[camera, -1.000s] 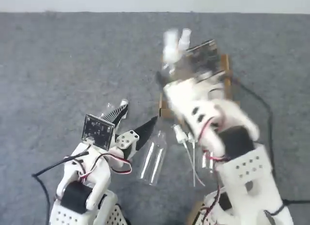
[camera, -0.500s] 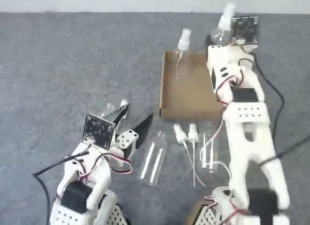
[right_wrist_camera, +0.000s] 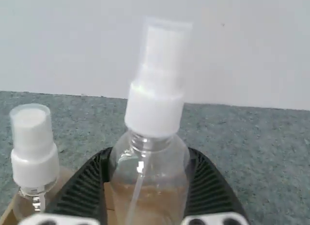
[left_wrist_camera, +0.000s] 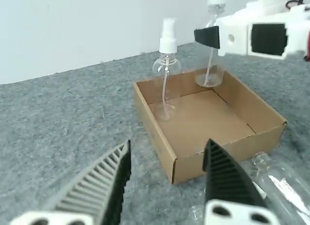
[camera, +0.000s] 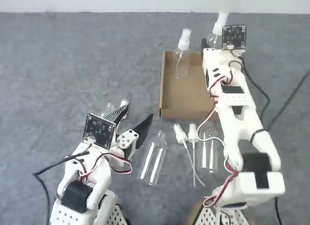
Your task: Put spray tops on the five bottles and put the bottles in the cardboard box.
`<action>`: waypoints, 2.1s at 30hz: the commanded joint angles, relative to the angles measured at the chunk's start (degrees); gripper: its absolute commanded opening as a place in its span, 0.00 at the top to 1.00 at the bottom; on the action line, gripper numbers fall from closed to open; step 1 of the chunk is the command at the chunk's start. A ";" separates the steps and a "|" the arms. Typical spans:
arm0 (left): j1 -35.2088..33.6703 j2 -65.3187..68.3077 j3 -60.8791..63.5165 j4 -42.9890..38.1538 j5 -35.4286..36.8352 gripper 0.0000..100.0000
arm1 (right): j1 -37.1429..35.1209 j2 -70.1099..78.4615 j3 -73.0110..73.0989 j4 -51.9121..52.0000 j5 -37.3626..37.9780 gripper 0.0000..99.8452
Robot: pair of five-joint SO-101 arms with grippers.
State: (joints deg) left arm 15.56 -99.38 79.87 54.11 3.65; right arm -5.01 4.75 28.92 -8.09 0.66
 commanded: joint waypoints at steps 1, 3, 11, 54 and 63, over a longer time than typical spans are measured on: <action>0.35 -1.05 -0.40 -0.44 -0.26 0.78 | 0.84 1.10 -0.44 -4.35 -0.97 0.99; 0.35 -1.05 -0.40 -0.44 -0.26 0.78 | 0.84 2.86 -0.44 -4.79 -0.97 0.99; 0.35 -1.05 -0.40 -0.44 -0.26 0.78 | 0.84 8.13 -0.35 -7.52 -0.70 0.99; 0.35 -1.05 -0.40 -0.26 -0.26 0.78 | 0.40 9.36 -0.35 -7.52 -0.70 0.99; 0.35 -1.05 -0.40 -0.18 -0.26 0.78 | 0.40 9.36 -0.26 -7.52 -0.79 0.89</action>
State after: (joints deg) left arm 15.56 -99.38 79.87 54.11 3.65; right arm -4.66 15.30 28.92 -13.89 0.31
